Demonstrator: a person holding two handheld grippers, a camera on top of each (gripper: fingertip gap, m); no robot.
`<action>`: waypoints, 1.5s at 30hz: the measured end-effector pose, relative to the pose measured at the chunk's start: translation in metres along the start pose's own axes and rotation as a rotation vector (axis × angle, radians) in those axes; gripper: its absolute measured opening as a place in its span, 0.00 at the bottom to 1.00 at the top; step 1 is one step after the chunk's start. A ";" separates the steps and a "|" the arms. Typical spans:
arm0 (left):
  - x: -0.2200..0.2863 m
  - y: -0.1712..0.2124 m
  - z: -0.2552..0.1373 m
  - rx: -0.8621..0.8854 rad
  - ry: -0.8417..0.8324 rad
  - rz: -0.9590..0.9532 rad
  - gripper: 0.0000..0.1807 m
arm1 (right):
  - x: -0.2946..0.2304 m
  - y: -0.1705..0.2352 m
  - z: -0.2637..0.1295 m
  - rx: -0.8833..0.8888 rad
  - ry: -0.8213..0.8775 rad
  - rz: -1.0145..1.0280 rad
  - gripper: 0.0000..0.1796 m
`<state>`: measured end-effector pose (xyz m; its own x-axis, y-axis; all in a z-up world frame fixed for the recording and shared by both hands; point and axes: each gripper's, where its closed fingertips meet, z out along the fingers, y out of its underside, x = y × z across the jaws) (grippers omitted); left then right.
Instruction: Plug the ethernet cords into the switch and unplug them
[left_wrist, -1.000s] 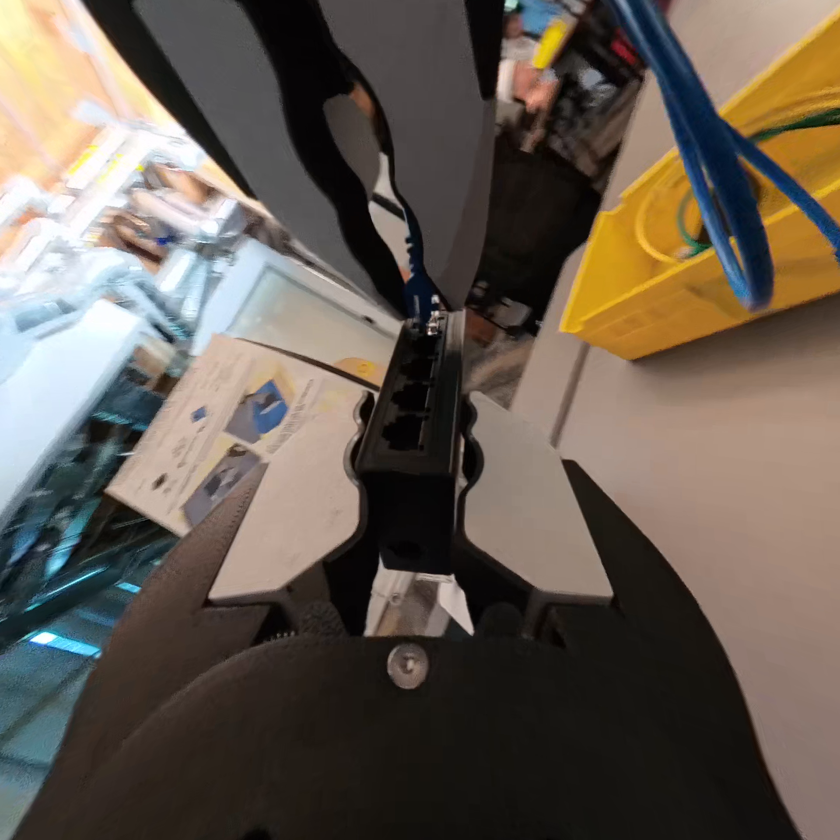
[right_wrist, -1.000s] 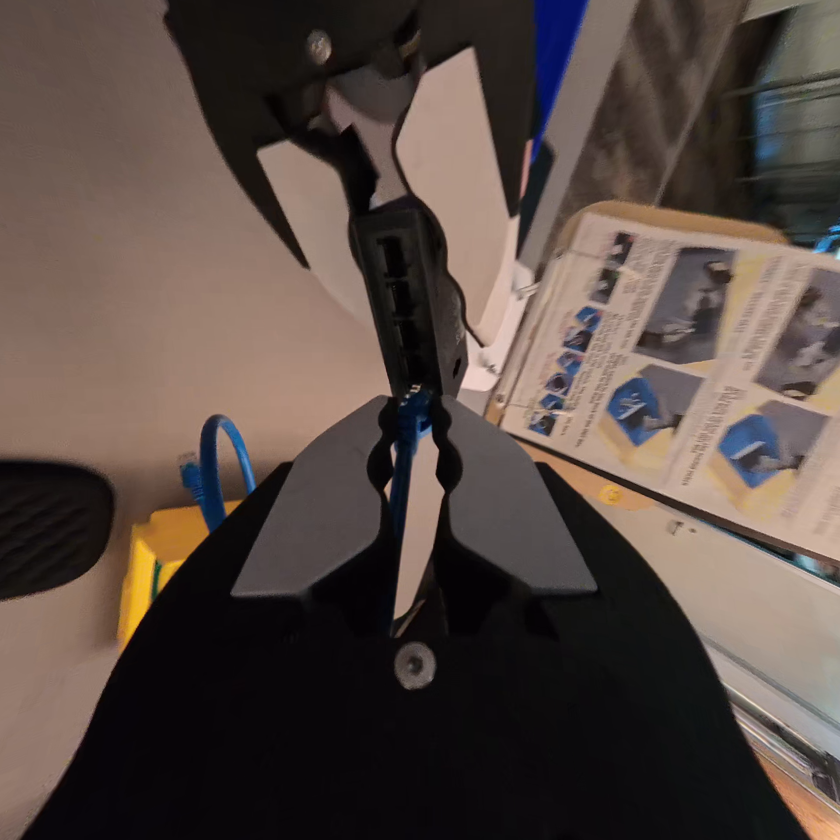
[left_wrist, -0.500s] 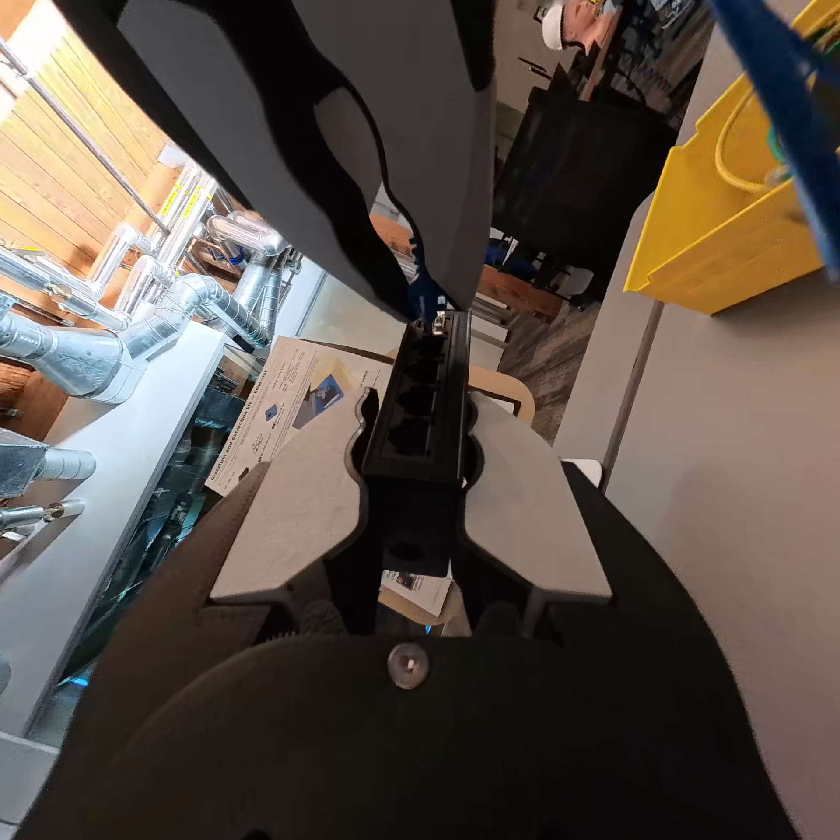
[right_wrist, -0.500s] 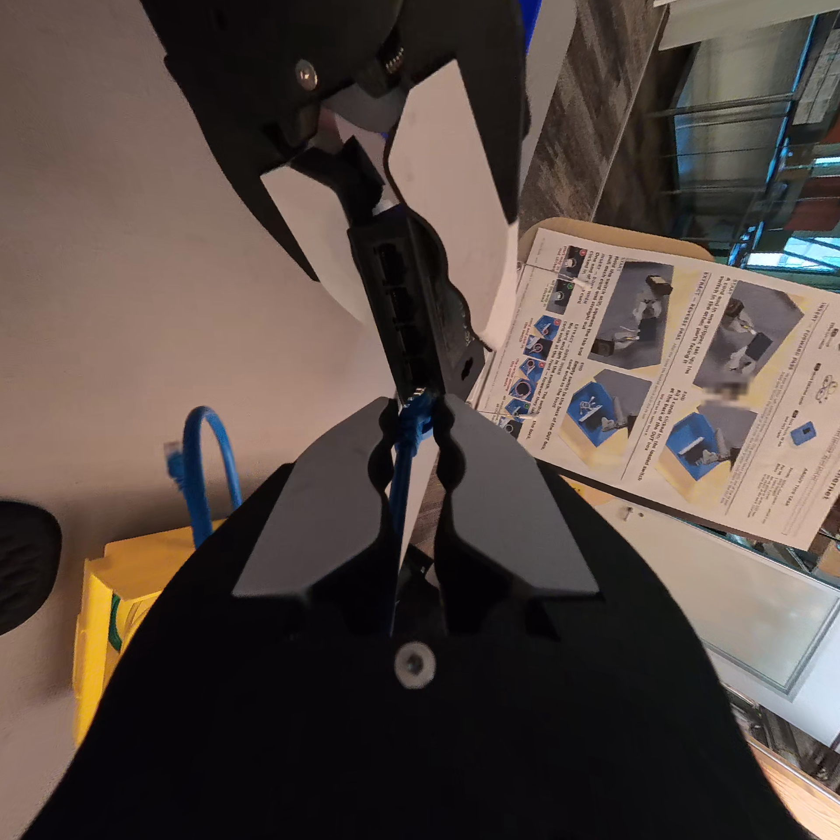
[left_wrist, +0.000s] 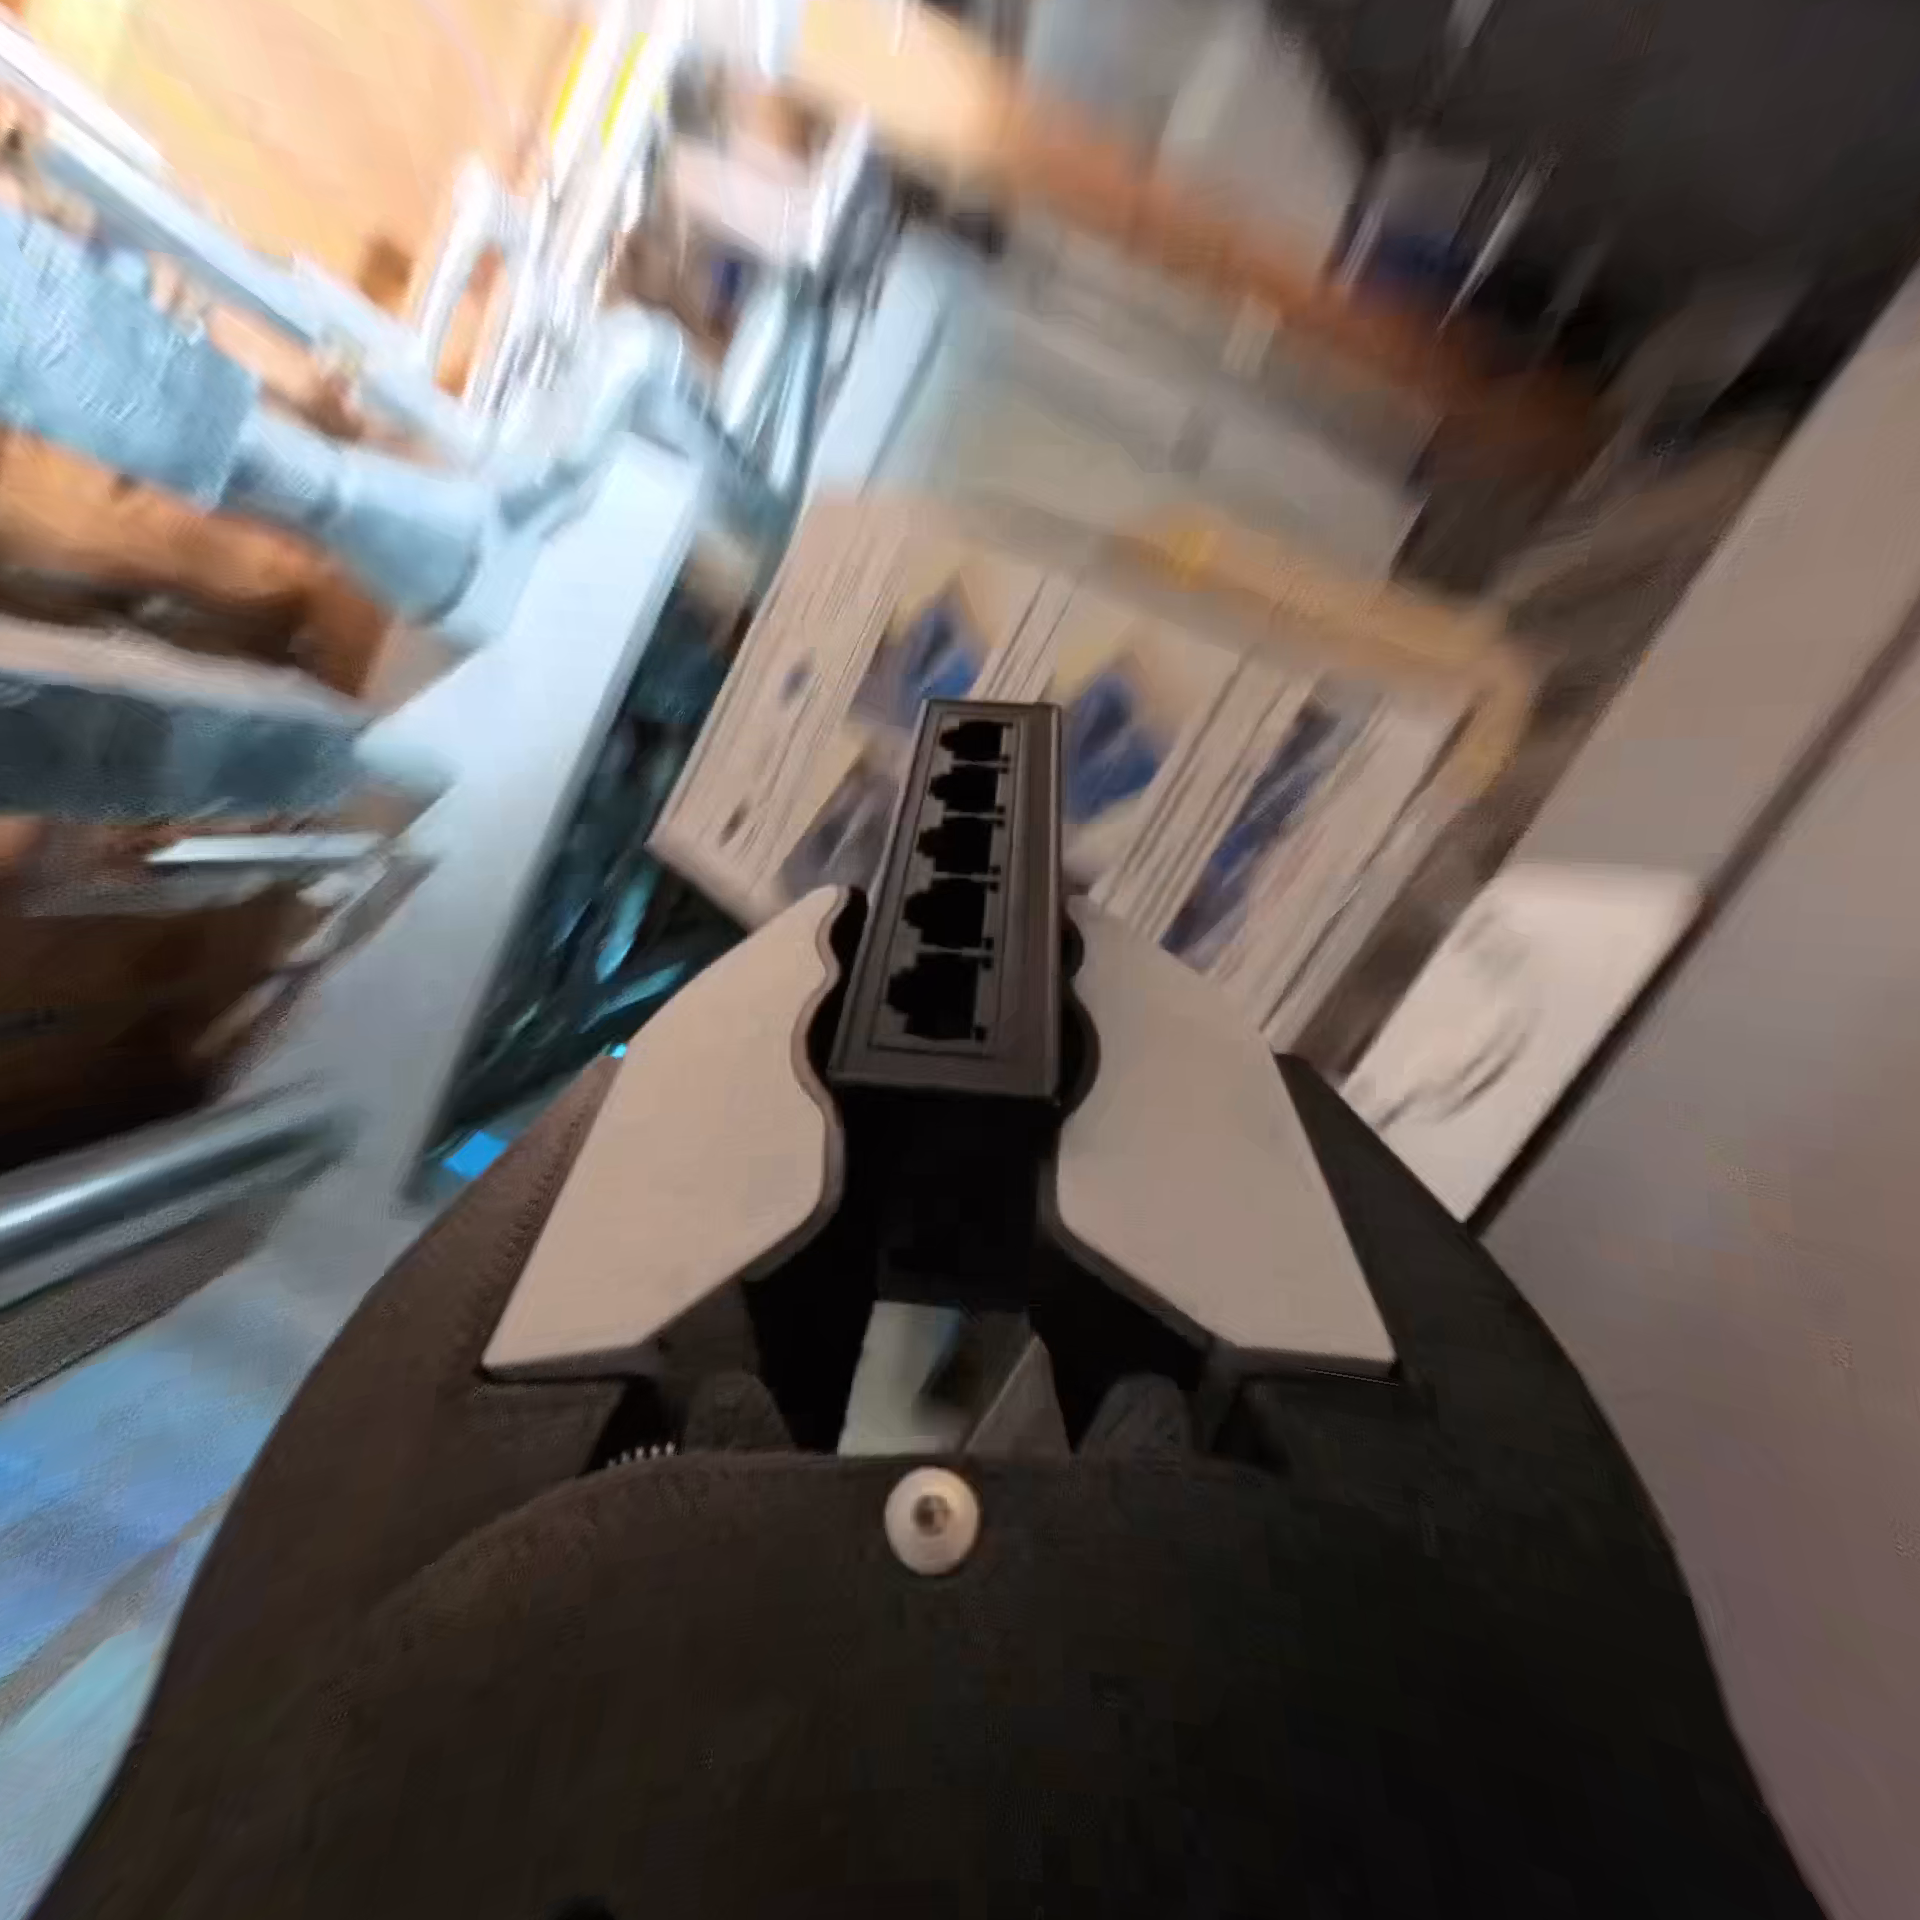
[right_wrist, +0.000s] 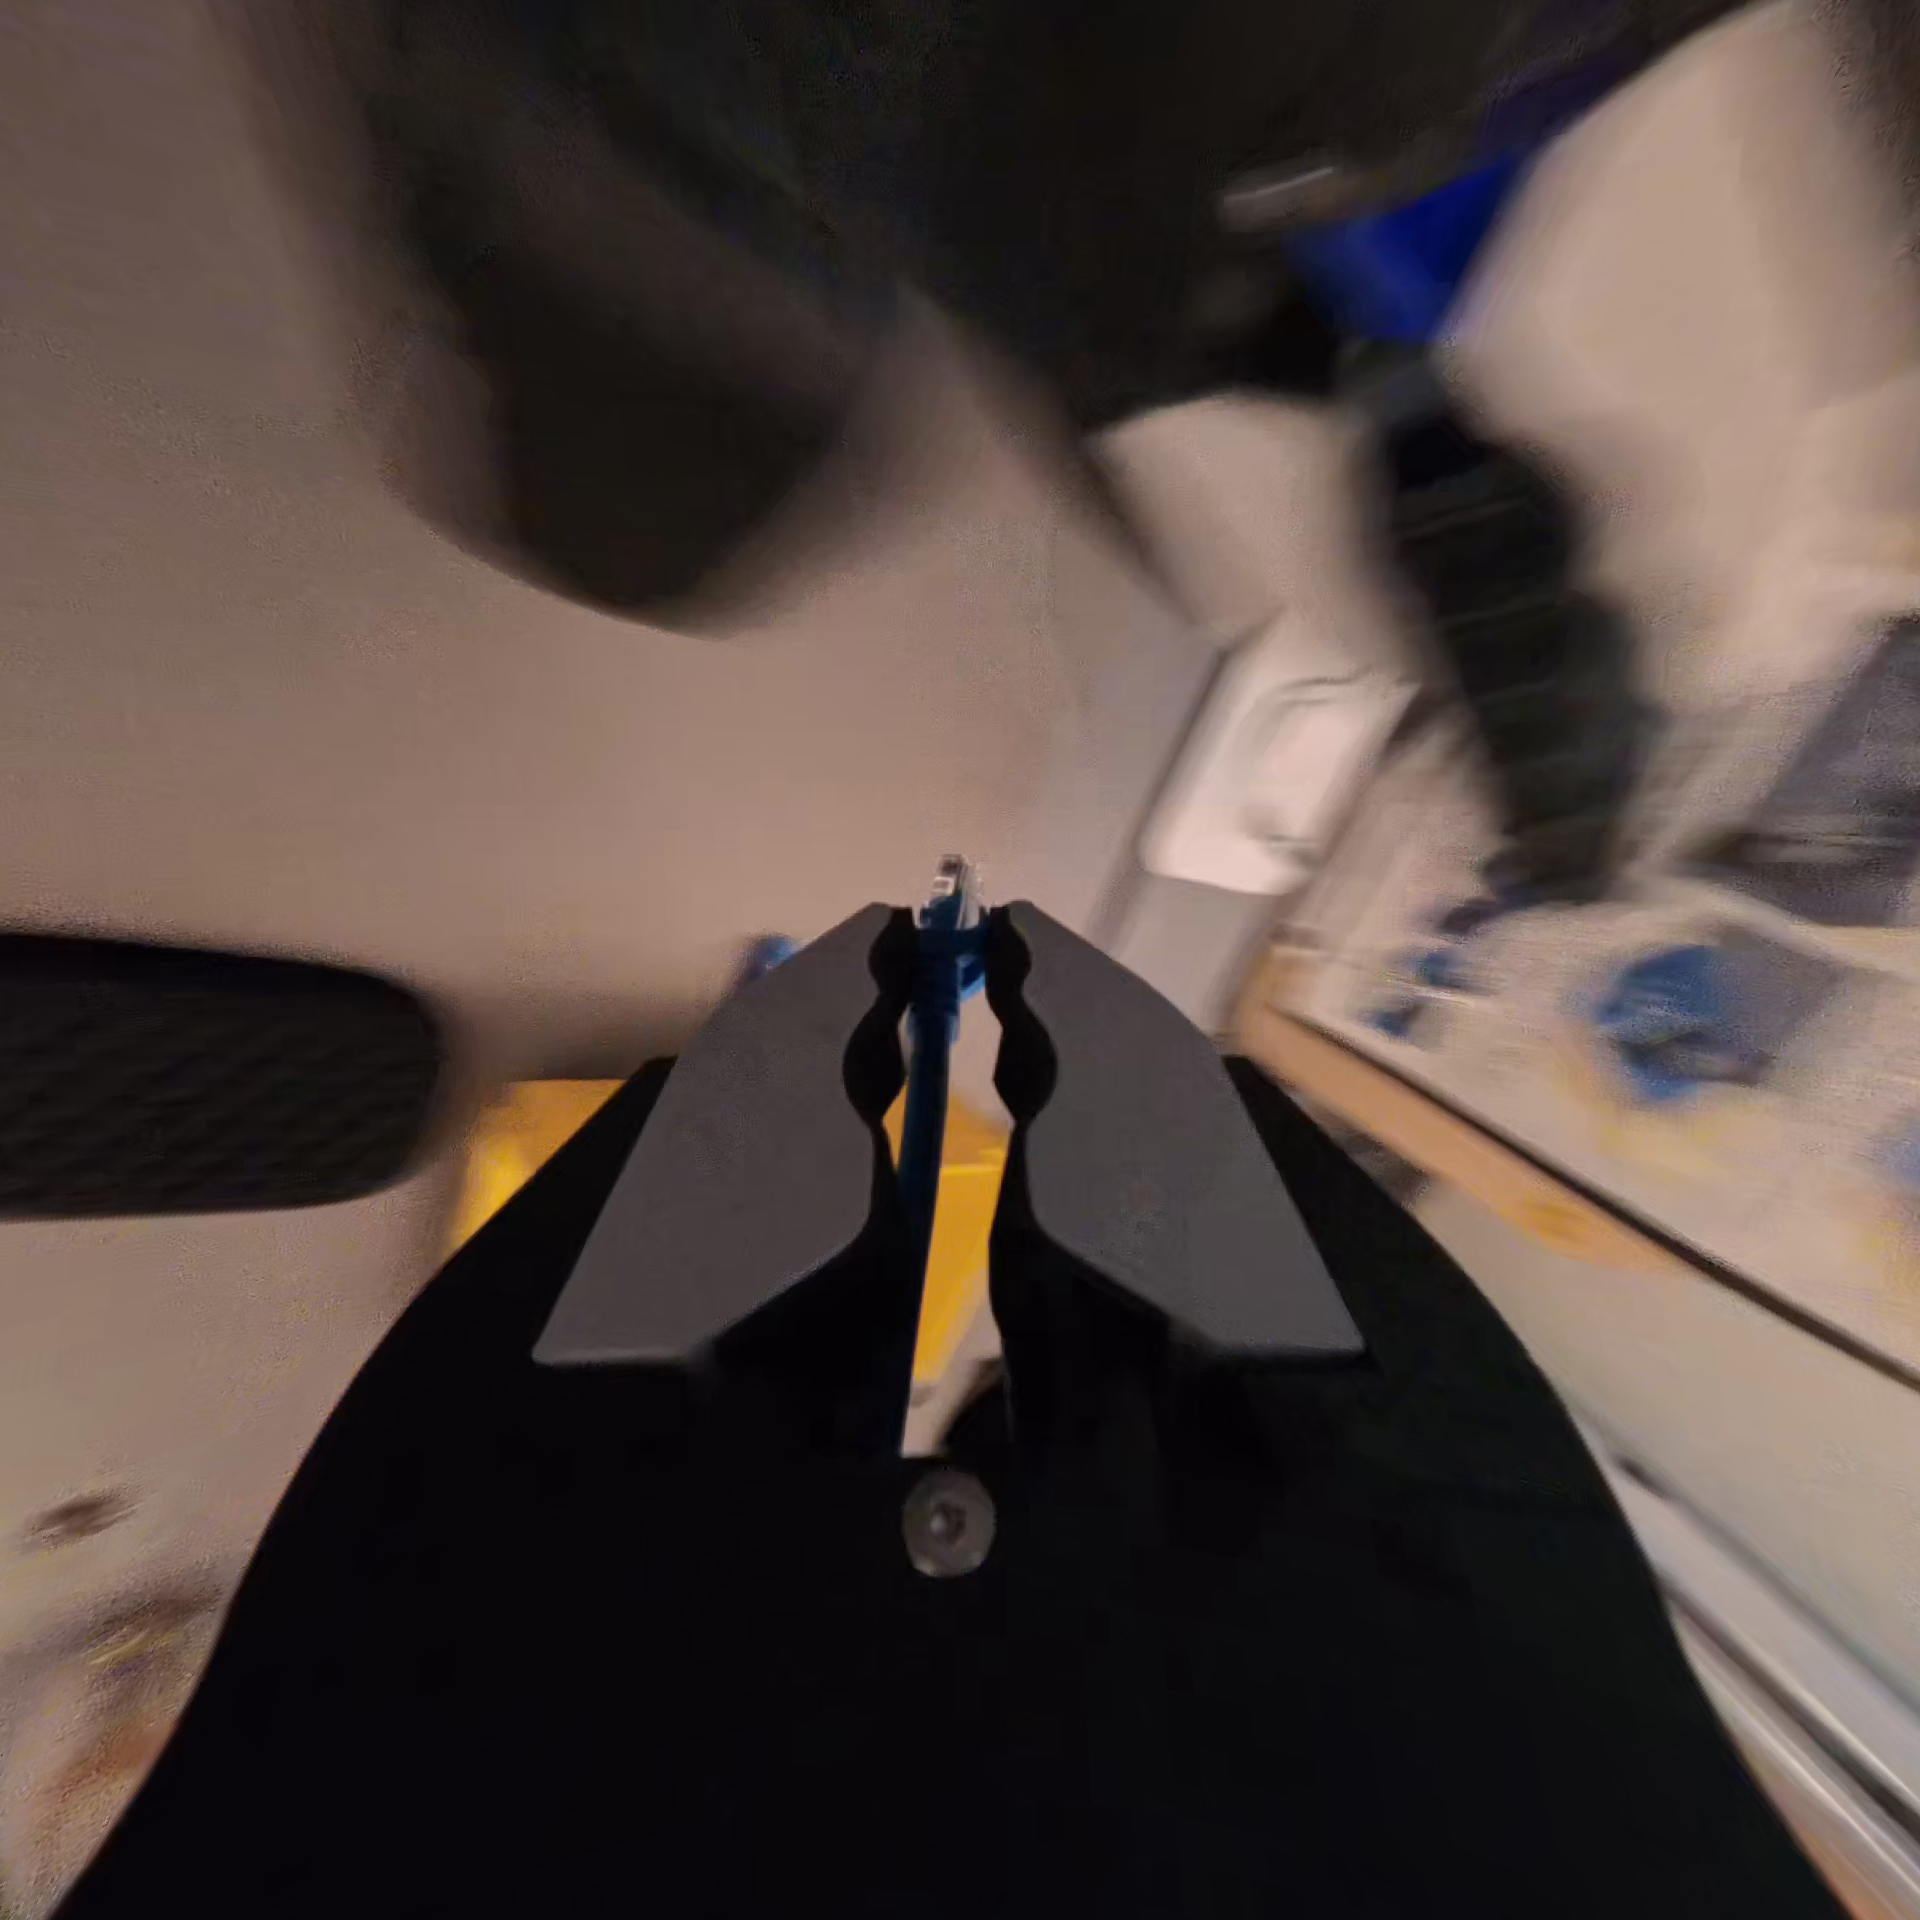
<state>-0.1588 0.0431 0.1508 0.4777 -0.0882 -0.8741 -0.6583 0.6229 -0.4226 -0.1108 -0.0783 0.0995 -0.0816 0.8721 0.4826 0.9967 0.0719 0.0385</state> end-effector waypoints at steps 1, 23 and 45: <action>-0.016 0.023 0.003 -0.044 0.012 -0.078 0.19 | -0.014 0.015 0.015 -0.086 -0.028 -0.033 0.08; -0.028 -0.018 -0.032 0.181 0.214 -0.325 0.19 | 0.060 0.263 -0.078 0.002 0.534 0.655 0.08; -0.014 -0.022 -0.030 0.155 0.263 -0.327 0.19 | -0.153 0.240 0.140 0.021 -0.250 1.026 0.13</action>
<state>-0.1684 0.0072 0.1654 0.4692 -0.4821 -0.7399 -0.3924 0.6367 -0.6638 0.1412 -0.1267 -0.0872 0.8000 0.5946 0.0808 0.5881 -0.7501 -0.3024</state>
